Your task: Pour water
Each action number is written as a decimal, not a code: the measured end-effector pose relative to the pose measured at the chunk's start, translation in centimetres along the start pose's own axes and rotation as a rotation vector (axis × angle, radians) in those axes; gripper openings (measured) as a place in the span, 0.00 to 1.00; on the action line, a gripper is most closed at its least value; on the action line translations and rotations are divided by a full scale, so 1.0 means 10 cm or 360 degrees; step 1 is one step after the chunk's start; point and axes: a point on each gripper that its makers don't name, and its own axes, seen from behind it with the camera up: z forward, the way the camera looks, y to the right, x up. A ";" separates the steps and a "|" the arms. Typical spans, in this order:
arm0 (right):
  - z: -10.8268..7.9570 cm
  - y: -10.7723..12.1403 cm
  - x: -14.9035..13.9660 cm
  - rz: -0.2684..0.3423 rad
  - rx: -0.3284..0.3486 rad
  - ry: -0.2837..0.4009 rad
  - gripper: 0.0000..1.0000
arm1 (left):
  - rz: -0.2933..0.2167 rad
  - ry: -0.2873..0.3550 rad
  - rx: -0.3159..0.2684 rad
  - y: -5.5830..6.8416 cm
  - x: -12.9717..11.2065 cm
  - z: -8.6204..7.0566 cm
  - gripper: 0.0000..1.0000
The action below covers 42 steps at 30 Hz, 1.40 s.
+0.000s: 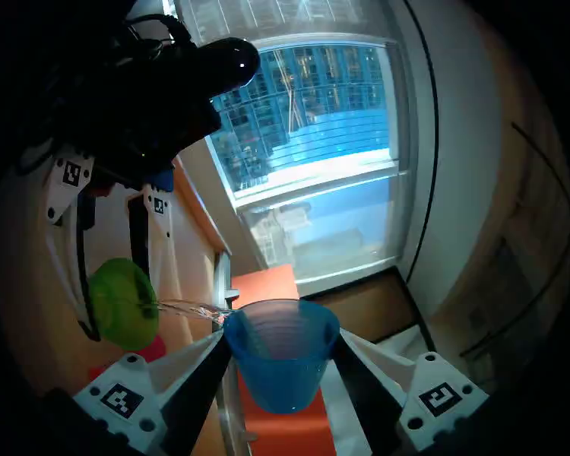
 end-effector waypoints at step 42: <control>0.01 0.09 0.17 -0.0307 -0.0065 0.0015 0.90 | -0.0008 0.0004 0.0008 -0.03 0.00 0.04 0.88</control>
